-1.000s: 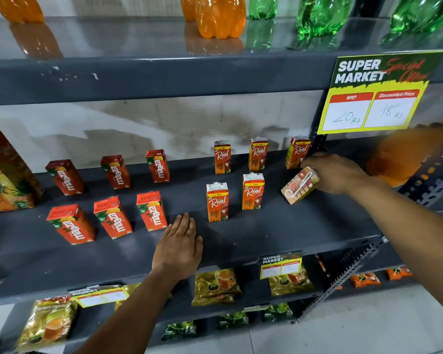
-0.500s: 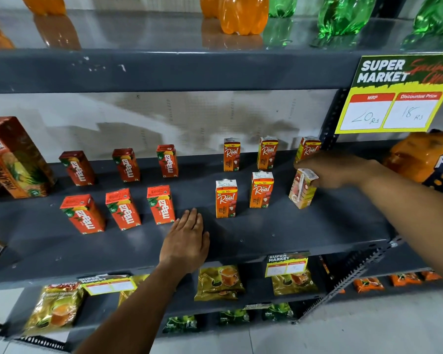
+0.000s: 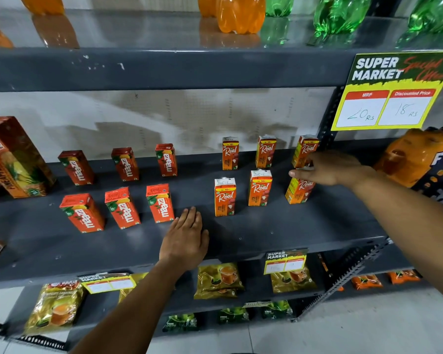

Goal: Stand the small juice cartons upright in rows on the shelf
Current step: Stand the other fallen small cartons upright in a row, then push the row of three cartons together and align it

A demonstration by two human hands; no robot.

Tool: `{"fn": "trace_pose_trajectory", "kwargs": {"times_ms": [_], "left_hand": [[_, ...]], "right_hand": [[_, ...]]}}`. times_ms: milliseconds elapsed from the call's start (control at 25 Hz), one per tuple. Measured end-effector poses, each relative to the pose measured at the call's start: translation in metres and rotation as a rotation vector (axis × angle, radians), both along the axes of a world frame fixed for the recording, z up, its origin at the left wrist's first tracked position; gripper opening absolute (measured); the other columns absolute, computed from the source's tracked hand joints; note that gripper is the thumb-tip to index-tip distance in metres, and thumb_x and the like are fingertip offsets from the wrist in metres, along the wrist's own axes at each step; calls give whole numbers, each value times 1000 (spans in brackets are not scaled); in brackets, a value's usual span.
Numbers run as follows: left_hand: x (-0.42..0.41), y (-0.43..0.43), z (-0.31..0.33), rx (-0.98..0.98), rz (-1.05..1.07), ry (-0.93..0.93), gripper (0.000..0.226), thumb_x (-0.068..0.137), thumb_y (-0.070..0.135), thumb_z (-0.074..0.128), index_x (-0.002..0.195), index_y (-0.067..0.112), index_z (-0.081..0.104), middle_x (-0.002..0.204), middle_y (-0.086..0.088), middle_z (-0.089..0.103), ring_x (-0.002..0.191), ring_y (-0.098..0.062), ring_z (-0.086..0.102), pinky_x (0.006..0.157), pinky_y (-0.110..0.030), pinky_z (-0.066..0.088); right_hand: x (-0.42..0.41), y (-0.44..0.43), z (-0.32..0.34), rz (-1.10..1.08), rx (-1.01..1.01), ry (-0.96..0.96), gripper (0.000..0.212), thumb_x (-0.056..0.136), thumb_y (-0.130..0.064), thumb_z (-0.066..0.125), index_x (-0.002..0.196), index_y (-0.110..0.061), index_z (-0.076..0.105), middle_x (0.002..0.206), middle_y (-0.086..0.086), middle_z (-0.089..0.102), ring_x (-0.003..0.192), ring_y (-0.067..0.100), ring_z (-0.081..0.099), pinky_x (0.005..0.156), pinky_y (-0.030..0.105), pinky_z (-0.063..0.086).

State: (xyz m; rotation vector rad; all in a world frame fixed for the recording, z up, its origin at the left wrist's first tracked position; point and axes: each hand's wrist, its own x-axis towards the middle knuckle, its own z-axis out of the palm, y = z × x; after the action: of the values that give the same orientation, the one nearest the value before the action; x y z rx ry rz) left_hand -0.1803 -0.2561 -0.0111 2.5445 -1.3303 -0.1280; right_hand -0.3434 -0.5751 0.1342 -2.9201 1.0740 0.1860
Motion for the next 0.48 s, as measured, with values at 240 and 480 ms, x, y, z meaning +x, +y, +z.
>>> {"fn": "trace_pose_trajectory", "kwargs": {"times_ms": [240,480], "left_hand": [[13,-22,22,-164,94,391,87,83,34,70,150,14,19,155,-6,33,141,-24,32,115,-37,28],[10,-71,34,-272,124,573,50,76,23,79,121,20,57,115,2,66,107,-15,59,89,-27,39]], "right_hand": [[-40,-15,-33,-70,685,-395,98,71,-5,82,149,-20,24,134,-3,46,117,21,52,103,39,41],[-29,-16,-92,-162,782,-559,51,76,-10,79,122,-13,58,117,7,68,111,23,63,104,47,45]]}}
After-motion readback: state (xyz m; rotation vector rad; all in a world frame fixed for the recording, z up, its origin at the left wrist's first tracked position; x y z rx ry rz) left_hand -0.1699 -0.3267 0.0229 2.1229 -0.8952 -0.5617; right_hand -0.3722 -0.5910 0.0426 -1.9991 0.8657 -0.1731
